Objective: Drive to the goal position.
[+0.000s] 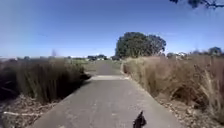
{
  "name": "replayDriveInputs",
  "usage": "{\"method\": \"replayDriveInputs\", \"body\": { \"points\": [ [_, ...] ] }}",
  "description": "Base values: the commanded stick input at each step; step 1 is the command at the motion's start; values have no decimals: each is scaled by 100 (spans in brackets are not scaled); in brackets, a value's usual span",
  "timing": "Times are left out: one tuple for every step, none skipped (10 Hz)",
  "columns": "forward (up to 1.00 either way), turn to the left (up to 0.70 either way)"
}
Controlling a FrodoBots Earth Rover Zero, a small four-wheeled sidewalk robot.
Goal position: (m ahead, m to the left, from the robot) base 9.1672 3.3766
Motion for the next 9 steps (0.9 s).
{"method": "replayDriveInputs", "body": {
  "points": [
    [70,0],
    [70,0],
    [70,0],
    [70,0],
    [70,0],
    [70,0],
    [70,0],
    [70,0],
    [70,0]
  ]
}}
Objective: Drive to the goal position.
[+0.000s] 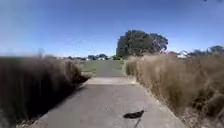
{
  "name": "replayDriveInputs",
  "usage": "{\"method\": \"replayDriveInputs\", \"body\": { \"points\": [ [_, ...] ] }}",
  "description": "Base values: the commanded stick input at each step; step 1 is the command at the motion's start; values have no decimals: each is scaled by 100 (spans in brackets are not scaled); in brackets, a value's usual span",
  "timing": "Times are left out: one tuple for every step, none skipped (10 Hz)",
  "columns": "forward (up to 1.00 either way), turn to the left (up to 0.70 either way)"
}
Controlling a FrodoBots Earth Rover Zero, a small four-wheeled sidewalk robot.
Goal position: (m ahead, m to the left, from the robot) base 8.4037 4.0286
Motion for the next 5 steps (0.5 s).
{"method": "replayDriveInputs", "body": {
  "points": [
    [70,0],
    [70,0],
    [70,0],
    [70,0],
    [70,0]
  ]
}}
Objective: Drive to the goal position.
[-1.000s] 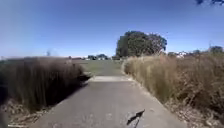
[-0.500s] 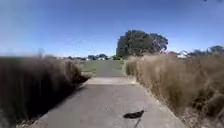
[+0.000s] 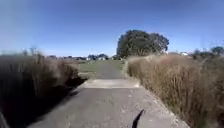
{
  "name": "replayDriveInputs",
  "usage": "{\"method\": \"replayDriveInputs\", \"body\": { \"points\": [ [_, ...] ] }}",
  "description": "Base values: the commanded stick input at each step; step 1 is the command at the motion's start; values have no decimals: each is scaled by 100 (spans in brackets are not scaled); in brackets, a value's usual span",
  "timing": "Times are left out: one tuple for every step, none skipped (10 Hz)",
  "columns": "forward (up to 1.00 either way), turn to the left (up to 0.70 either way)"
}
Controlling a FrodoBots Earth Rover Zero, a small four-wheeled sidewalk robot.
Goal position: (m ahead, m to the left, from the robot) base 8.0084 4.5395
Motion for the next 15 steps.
{"method": "replayDriveInputs", "body": {
  "points": [
    [70,0],
    [70,0],
    [70,0],
    [70,0],
    [70,0],
    [70,0],
    [70,0],
    [70,0],
    [70,0],
    [70,0],
    [70,0],
    [70,0],
    [70,0],
    [70,0],
    [70,0]
  ]
}}
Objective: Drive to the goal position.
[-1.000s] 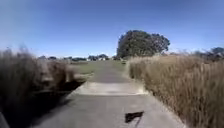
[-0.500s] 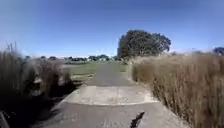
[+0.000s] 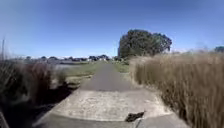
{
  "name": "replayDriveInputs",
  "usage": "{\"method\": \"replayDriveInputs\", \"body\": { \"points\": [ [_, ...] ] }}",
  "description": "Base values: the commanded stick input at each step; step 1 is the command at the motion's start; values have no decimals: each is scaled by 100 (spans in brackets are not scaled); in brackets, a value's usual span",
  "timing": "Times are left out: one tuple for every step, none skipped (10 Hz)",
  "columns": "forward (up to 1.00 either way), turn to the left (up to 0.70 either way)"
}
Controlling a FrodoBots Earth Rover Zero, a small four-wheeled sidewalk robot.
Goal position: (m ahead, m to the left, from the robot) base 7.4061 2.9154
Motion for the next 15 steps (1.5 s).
{"method": "replayDriveInputs", "body": {
  "points": [
    [70,0],
    [70,0],
    [70,0],
    [70,0],
    [70,0],
    [70,0],
    [70,0],
    [70,0],
    [70,0],
    [70,0],
    [70,0],
    [70,0],
    [70,0],
    [70,0],
    [70,0]
  ]
}}
